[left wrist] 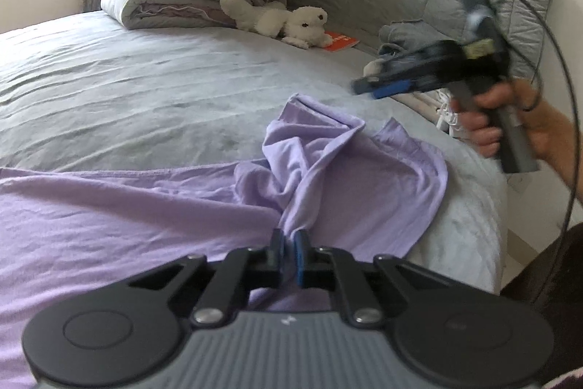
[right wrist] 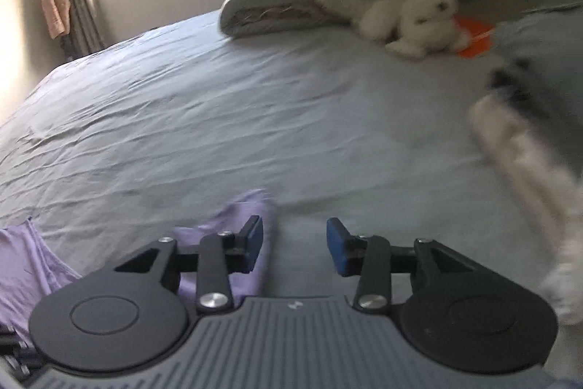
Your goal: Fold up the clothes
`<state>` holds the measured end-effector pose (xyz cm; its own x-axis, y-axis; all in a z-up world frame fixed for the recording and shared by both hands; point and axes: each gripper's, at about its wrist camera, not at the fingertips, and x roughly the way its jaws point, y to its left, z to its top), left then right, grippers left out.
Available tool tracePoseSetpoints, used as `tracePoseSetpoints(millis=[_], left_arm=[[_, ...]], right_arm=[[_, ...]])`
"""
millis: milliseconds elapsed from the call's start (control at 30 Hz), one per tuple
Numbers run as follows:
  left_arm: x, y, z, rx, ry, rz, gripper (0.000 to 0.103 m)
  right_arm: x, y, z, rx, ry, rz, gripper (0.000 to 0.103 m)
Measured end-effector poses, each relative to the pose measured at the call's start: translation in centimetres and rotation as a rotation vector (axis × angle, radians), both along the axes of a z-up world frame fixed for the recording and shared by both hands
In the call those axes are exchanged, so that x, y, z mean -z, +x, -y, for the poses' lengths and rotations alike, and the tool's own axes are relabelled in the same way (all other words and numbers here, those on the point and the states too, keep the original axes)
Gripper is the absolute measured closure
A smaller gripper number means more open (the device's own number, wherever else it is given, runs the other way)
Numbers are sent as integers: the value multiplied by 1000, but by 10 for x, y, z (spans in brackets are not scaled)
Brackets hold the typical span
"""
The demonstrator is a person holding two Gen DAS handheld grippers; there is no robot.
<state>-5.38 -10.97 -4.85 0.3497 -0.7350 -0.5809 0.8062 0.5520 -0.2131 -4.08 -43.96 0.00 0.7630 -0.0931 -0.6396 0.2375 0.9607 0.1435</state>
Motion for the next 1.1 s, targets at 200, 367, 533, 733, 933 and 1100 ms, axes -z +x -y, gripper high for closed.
tracePoseSetpoints(millis=[200, 367, 533, 733, 933, 1100], left_arm=[[3, 0, 0, -9, 0, 4, 96], [3, 0, 2, -12, 10, 12, 95], [2, -3, 5, -9, 31, 36, 95], [2, -6, 6, -7, 41, 51, 95], [2, -6, 6, -7, 39, 47, 94], [2, -6, 6, -7, 36, 45, 94]], right_arm=[[6, -49, 32, 4, 18, -66, 60], [23, -61, 19, -77, -82, -187, 60], [27, -63, -13, -105, -328, -259, 102], [21, -69, -24, -94, -488, -350, 102], [15, -72, 19, 8, -253, -257, 61], [24, -64, 37, 28, -89, -170, 61]])
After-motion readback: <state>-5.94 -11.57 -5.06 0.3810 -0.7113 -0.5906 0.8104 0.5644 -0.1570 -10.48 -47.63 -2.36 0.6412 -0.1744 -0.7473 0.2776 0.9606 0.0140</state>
